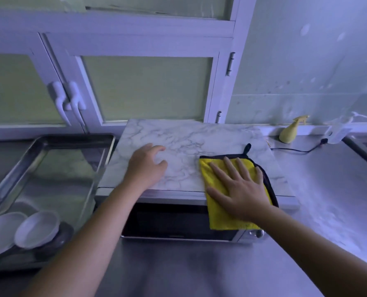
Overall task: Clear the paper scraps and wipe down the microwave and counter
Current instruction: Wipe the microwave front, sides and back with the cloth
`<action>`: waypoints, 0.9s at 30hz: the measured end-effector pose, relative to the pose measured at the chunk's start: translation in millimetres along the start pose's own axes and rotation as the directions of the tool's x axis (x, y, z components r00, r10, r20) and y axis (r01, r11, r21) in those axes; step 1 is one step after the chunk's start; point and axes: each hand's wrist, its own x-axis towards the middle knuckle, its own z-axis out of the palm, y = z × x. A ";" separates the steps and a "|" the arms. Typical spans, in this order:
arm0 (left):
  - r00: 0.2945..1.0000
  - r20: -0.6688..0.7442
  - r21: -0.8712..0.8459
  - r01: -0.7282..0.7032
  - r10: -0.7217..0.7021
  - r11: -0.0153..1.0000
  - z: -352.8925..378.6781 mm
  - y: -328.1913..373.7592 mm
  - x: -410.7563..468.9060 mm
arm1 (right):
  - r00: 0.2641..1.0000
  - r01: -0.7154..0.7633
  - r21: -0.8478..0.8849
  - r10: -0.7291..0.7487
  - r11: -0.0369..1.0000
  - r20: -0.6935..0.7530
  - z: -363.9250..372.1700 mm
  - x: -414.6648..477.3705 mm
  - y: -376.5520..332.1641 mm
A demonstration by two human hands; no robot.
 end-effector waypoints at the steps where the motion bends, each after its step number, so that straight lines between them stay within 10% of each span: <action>1: 1.000 -0.010 0.169 -0.006 0.008 0.986 -10.6 -12.8 3.9 | 0.999 0.046 -0.010 -0.046 0.999 -0.004 2.3 -10.0 -4.0; 4: 0.996 -0.006 0.384 0.082 -0.086 0.920 -34.1 -56.1 5.9 | 0.966 0.258 -0.119 -0.257 0.959 0.023 0.4 -22.6 -3.6; 9: 0.990 -0.086 -0.062 0.107 -0.112 0.992 -32.1 -94.4 -3.4 | 0.866 0.490 -0.089 -0.474 0.867 0.158 -21.3 16.7 14.3; 13: 0.887 -0.251 -0.516 0.215 -0.387 0.829 -32.9 -101.7 -1.9 | 0.936 0.315 -0.005 -0.310 0.949 0.164 -23.5 80.0 -5.3; 27: 0.796 -0.404 -0.592 0.148 -0.451 0.792 -38.2 -89.3 -6.0 | 0.999 -0.035 -0.015 0.036 0.999 0.038 -4.8 268.3 -151.5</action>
